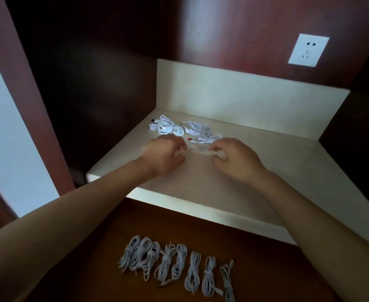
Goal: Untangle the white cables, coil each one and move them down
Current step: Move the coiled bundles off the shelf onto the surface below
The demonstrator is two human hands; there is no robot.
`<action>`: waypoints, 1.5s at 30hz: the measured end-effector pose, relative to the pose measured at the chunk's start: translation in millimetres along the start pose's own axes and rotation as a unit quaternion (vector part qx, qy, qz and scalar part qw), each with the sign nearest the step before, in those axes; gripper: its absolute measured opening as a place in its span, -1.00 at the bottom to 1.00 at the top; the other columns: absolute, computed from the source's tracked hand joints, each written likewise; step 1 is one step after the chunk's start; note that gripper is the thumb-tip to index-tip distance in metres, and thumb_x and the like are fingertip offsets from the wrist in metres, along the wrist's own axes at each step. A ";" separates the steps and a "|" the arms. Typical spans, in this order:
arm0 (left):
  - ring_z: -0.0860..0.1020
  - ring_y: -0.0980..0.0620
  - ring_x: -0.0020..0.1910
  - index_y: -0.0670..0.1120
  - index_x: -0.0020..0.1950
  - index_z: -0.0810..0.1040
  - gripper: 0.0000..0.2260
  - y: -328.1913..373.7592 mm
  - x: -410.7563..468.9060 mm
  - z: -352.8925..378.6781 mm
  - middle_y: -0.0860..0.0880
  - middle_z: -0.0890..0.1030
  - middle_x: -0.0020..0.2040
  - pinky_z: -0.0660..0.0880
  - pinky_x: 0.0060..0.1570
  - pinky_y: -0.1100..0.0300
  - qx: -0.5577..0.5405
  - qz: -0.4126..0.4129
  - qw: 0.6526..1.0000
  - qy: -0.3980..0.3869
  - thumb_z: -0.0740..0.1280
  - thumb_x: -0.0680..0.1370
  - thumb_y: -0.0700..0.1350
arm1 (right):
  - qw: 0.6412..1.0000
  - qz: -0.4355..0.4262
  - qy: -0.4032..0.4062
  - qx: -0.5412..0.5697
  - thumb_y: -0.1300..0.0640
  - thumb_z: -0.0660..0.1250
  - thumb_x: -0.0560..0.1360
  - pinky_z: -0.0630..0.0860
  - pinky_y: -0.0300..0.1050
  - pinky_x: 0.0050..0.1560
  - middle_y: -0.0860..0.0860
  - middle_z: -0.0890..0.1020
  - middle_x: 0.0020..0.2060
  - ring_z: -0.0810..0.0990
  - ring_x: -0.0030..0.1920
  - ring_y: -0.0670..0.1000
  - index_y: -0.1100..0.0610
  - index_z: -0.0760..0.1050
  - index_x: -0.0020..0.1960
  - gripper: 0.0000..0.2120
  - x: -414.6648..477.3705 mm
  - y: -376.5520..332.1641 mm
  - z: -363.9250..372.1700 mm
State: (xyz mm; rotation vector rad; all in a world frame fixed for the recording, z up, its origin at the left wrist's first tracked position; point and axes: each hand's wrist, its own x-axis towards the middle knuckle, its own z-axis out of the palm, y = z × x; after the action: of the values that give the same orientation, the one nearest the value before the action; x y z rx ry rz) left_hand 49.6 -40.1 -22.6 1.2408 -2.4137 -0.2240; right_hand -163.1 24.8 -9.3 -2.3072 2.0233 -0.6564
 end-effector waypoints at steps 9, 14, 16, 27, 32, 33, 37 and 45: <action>0.23 -0.07 0.47 0.01 0.48 0.27 -0.49 -39.6 62.5 21.3 -0.04 0.29 0.47 0.24 0.37 0.04 0.111 -0.059 0.992 0.010 0.28 0.54 0.01 | 0.996 0.003 0.013 -0.085 0.15 0.35 0.46 0.28 0.04 0.37 0.09 0.55 0.25 0.40 0.36 0.16 0.08 0.48 0.34 -0.56 72.1 36.0 44.2; 0.13 -0.04 0.52 0.01 0.52 0.18 -0.43 -52.9 81.4 35.8 -0.03 0.22 0.51 0.18 0.42 0.02 0.092 -0.104 0.990 0.019 0.27 0.54 -0.02 | 0.994 0.032 -0.006 -0.105 0.09 0.21 0.54 0.11 0.17 0.48 0.08 0.46 0.38 0.29 0.46 0.15 0.05 0.34 0.46 -0.52 84.5 45.9 70.0; 0.06 -0.02 0.55 0.01 0.55 0.14 -0.41 -55.6 86.7 42.5 -0.02 0.16 0.55 0.10 0.46 0.03 0.071 -0.116 0.991 0.021 0.25 0.54 -0.03 | 0.996 0.023 0.037 -0.080 0.09 0.18 0.49 0.28 0.20 0.38 0.16 0.54 0.21 0.45 0.30 0.23 0.13 0.43 0.39 -0.52 84.5 47.4 77.9; 0.34 -0.19 0.32 -0.03 0.43 0.43 -0.55 -63.7 89.9 61.7 -0.14 0.44 0.29 0.33 0.25 -0.04 0.103 -0.060 0.985 0.128 0.26 0.52 -0.15 | 0.992 0.030 0.112 -0.042 0.10 0.27 0.42 0.50 0.09 0.02 0.14 0.62 0.01 0.56 0.03 0.26 0.16 0.57 0.19 -0.63 81.0 47.3 81.1; 0.41 -0.17 0.21 -0.03 0.24 0.57 -0.71 -65.9 86.5 63.2 -0.13 0.46 0.22 0.37 0.05 -0.01 0.104 -0.069 0.979 0.161 0.30 0.52 -0.13 | 0.991 0.052 0.110 -0.063 0.06 0.33 0.40 0.42 0.05 0.00 0.09 0.64 -0.04 0.55 0.02 0.22 0.09 0.58 0.17 -0.65 78.4 44.2 78.3; 0.41 -0.16 0.24 -0.03 0.23 0.57 -0.73 -66.4 86.5 64.0 -0.11 0.47 0.25 0.36 0.10 -0.01 0.101 -0.067 0.979 0.163 0.29 0.54 -0.12 | 0.990 0.055 0.113 -0.064 0.06 0.34 0.40 0.41 0.05 -0.01 0.09 0.64 -0.06 0.55 0.01 0.22 0.09 0.58 0.16 -0.65 78.0 44.0 78.6; 0.44 -0.09 0.31 0.01 0.20 0.57 -0.77 -66.4 89.1 60.9 -0.04 0.58 0.24 0.19 0.38 0.06 0.107 -0.044 0.983 0.142 0.24 0.58 -0.12 | 0.990 0.059 0.119 -0.050 0.07 0.38 0.43 0.42 0.05 -0.02 0.10 0.62 -0.09 0.56 -0.01 0.23 0.11 0.58 0.11 -0.73 72.8 43.0 76.0; 0.51 -0.19 0.17 -0.04 0.20 0.53 -0.79 -41.5 28.4 42.2 -0.08 0.56 0.16 0.36 0.22 0.01 0.016 0.017 0.990 0.141 0.32 0.58 -0.08 | 0.987 0.076 0.131 0.054 0.09 0.36 0.50 0.48 -0.10 -0.11 -0.08 0.53 0.04 0.58 -0.03 -0.01 -0.01 0.54 0.15 -0.77 12.8 23.0 55.0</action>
State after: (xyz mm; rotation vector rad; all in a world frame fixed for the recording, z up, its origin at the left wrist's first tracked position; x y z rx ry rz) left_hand 47.3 -89.4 -65.9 1.1594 -2.2002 0.0016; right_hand -166.9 -5.9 -61.8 -2.0743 2.1785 -1.0782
